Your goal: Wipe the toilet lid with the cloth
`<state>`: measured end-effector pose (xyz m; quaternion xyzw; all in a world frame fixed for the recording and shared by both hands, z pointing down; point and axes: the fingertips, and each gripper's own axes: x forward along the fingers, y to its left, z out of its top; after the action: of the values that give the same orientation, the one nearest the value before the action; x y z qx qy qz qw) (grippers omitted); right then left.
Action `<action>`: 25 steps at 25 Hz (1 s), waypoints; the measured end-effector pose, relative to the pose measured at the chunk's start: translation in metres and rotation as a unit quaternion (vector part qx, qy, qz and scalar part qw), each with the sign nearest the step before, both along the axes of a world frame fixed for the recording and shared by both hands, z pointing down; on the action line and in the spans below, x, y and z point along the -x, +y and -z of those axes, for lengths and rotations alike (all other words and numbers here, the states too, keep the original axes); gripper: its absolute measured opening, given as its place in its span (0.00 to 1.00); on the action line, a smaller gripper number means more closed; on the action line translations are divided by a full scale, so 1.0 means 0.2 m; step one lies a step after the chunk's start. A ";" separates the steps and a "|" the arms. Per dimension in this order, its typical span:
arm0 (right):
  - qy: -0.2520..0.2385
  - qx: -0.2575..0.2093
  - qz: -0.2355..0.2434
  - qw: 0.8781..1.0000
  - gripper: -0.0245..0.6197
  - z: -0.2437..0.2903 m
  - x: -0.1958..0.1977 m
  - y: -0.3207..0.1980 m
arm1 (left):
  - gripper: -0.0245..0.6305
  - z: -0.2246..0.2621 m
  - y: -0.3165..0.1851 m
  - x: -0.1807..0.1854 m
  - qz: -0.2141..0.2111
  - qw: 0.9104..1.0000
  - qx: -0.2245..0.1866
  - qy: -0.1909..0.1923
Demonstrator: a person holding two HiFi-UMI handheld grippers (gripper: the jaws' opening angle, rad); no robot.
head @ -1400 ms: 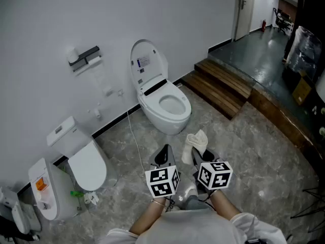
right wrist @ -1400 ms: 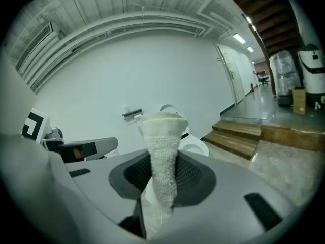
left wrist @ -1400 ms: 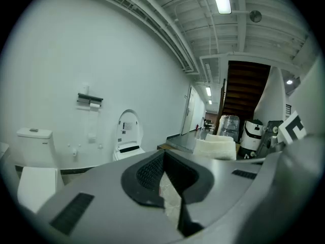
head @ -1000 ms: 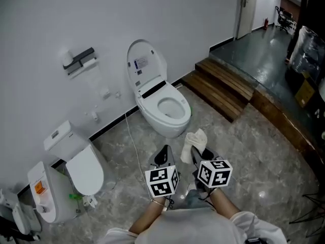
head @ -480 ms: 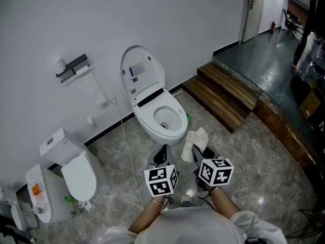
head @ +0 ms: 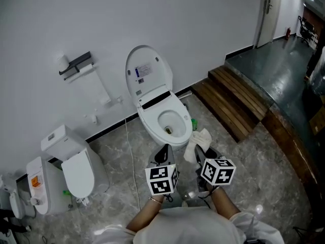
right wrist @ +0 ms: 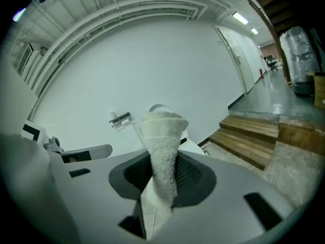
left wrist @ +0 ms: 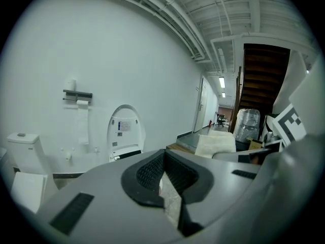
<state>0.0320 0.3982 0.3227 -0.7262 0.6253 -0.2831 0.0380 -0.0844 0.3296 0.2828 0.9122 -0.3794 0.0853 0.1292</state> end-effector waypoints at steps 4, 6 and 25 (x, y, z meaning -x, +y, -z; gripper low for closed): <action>-0.003 0.002 0.009 1.000 0.20 -0.03 -0.07 -0.12 | 0.06 -0.02 -0.13 -0.08 0.009 1.000 0.003 -0.001; -0.006 0.005 0.008 1.000 0.20 -0.05 -0.13 -0.18 | 0.06 -0.03 -0.20 -0.13 0.010 1.000 0.004 -0.001; -0.030 0.003 0.064 0.998 0.20 0.02 -0.41 -1.25 | 0.06 0.04 -1.18 -0.42 0.060 0.998 0.006 -0.002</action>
<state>0.1148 0.1491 0.3180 -0.6762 0.6680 -0.3085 0.0371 -0.0007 0.0927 0.2742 0.8866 -0.4335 0.0821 0.1391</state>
